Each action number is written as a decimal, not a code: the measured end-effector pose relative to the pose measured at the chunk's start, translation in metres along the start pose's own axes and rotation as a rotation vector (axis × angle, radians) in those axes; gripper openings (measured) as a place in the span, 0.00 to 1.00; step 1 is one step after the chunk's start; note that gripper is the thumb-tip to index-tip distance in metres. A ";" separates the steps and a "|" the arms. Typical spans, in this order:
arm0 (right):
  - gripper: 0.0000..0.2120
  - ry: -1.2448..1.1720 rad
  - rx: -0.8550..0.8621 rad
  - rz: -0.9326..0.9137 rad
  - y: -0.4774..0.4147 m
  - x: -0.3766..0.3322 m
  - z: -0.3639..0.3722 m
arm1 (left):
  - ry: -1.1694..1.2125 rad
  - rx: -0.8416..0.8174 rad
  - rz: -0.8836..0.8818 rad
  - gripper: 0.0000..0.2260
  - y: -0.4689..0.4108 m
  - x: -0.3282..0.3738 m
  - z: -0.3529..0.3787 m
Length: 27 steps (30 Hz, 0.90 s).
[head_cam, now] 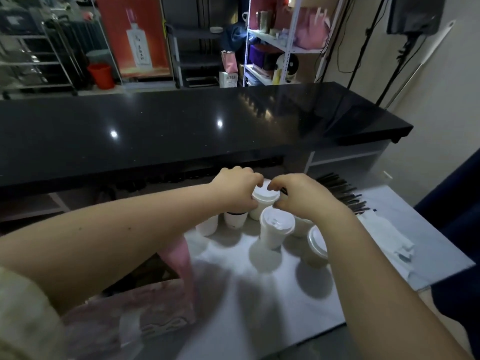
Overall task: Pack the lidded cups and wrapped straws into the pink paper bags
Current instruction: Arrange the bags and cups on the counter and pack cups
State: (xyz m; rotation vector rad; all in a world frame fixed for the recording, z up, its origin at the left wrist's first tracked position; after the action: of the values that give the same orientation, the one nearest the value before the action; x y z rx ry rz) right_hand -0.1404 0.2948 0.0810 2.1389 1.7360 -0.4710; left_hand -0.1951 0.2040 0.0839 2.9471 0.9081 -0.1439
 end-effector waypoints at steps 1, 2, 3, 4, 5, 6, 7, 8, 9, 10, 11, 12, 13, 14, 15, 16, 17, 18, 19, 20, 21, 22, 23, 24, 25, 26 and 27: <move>0.19 0.007 -0.031 0.009 0.000 0.009 0.006 | -0.011 -0.015 0.008 0.19 -0.004 0.004 0.006; 0.20 0.015 -0.066 0.016 0.001 0.018 0.012 | -0.021 -0.029 0.017 0.19 -0.008 0.009 0.012; 0.21 0.024 -0.093 0.019 0.003 0.028 0.016 | -0.029 -0.042 0.025 0.19 -0.012 0.014 0.019; 0.21 0.036 -0.108 0.019 0.005 0.037 0.020 | -0.038 -0.050 0.034 0.19 -0.015 0.019 0.024; 0.21 0.051 -0.110 0.016 0.007 0.046 0.022 | -0.049 -0.055 0.044 0.19 -0.018 0.024 0.029; 0.21 0.061 -0.109 0.015 0.010 0.054 0.024 | -0.057 -0.059 0.056 0.19 -0.021 0.030 0.034; 0.21 0.060 -0.110 0.017 0.014 0.062 0.026 | -0.061 -0.065 0.071 0.20 -0.024 0.036 0.039; 0.21 0.053 -0.116 0.017 0.017 0.069 0.029 | -0.064 -0.069 0.089 0.21 -0.026 0.044 0.043; 0.21 0.050 -0.121 0.013 0.020 0.075 0.032 | -0.063 -0.073 0.110 0.21 -0.029 0.052 0.047; 0.22 0.055 -0.121 0.004 0.023 0.080 0.034 | -0.060 -0.079 0.131 0.22 -0.031 0.060 0.051; 0.21 0.066 -0.117 -0.008 0.026 0.085 0.034 | -0.059 -0.089 0.153 0.23 -0.033 0.068 0.054; 0.22 0.084 -0.111 -0.024 0.028 0.090 0.034 | -0.066 -0.100 0.173 0.23 -0.035 0.076 0.058; 0.22 0.105 -0.102 -0.041 0.031 0.094 0.033 | -0.080 -0.108 0.191 0.24 -0.038 0.084 0.062; 0.22 0.124 -0.083 -0.050 0.034 0.100 0.032 | -0.095 -0.113 0.204 0.25 -0.040 0.091 0.065; 0.22 0.137 -0.053 -0.048 0.038 0.106 0.030 | -0.108 -0.112 0.215 0.25 -0.042 0.098 0.068; 0.22 0.146 -0.018 -0.038 0.042 0.113 0.027 | -0.123 -0.109 0.224 0.26 -0.044 0.104 0.070; 0.22 0.150 0.016 -0.022 0.046 0.120 0.026 | -0.141 -0.104 0.235 0.26 -0.047 0.110 0.072; 0.23 0.146 0.046 -0.004 0.049 0.126 0.026 | -0.160 -0.100 0.246 0.26 -0.049 0.115 0.073; 0.24 0.135 0.065 0.015 0.053 0.133 0.028 | -0.176 -0.095 0.255 0.27 -0.051 0.119 0.074; 0.25 0.116 0.071 0.032 0.057 0.138 0.031 | -0.191 -0.094 0.262 0.28 -0.053 0.122 0.075; 0.28 0.092 0.065 0.042 0.060 0.142 0.036 | -0.215 -0.091 0.273 0.28 -0.055 0.125 0.075; 0.30 0.067 0.051 0.046 0.061 0.145 0.040 | -0.251 -0.081 0.291 0.28 -0.056 0.129 0.074; 0.32 0.043 0.036 0.043 0.062 0.147 0.045 | -0.295 -0.065 0.318 0.28 -0.057 0.133 0.074; 0.33 0.025 0.021 0.036 0.063 0.149 0.049 | -0.338 -0.049 0.347 0.27 -0.057 0.137 0.073; 0.34 0.014 0.009 0.026 0.064 0.149 0.051 | -0.371 -0.040 0.368 0.27 -0.058 0.140 0.073; 0.35 0.009 -0.001 0.014 0.065 0.149 0.052 | -0.394 -0.039 0.379 0.27 -0.058 0.141 0.073; 0.35 0.005 -0.011 0.002 0.066 0.148 0.052 | -0.408 -0.042 0.382 0.27 -0.058 0.141 0.072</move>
State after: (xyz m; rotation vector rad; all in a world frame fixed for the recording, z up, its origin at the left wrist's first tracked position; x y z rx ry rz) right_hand -0.0490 0.3864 -0.0299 2.1358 1.7353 -0.4550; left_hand -0.1171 0.3252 -0.0043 2.8230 0.2885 -0.6617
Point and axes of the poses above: each hand's wrist, its own y-axis away from the middle knuckle, its own z-axis out of the palm, x = y × z, the point moved 10 cm from there along -y, towards the middle knuckle, and after that the axes turned 10 degrees about -y, right-handed, at the moved point
